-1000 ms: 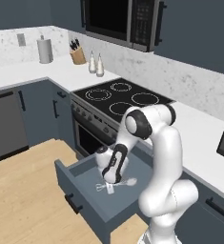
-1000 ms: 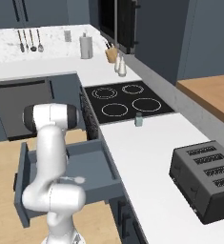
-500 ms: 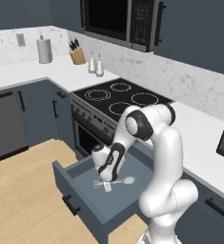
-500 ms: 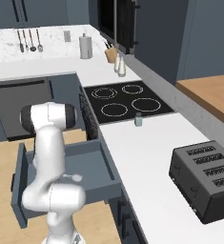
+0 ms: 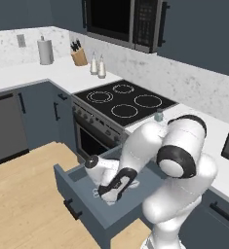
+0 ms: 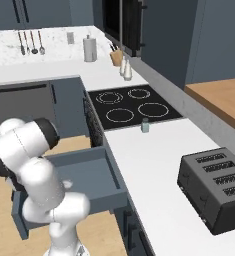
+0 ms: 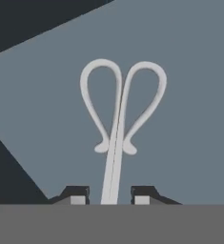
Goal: Pick the tongs from the drawer and place it on the counter.
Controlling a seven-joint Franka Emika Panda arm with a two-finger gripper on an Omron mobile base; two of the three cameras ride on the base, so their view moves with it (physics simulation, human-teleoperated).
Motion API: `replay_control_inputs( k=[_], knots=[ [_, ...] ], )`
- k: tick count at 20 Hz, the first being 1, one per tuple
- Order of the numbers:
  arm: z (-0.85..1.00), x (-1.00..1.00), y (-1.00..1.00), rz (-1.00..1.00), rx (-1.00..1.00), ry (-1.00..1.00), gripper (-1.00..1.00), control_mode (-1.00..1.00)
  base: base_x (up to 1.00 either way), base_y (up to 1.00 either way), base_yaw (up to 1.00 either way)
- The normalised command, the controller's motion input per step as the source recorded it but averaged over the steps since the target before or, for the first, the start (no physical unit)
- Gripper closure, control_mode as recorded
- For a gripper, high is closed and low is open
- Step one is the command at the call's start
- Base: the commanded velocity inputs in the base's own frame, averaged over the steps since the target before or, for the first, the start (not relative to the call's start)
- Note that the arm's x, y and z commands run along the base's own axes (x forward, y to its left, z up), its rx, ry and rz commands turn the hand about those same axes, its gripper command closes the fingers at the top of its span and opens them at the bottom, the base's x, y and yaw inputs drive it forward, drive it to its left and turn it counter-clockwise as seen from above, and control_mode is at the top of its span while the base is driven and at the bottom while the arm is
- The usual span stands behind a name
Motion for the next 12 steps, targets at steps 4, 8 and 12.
replay_control_inputs(
  k=[4,8,12],
  knots=[
    [1.0,-0.43,0.49,0.11,-0.04,-0.02,1.0,-1.0,0.0,0.0,0.0],
    [1.0,-0.08,0.16,0.03,-0.04,-0.01,1.0,-1.0,0.0,0.0,0.0],
    [1.0,0.0,-0.36,0.0,-0.09,-0.02,1.0,-1.0,0.0,0.0,0.0]
  ],
)
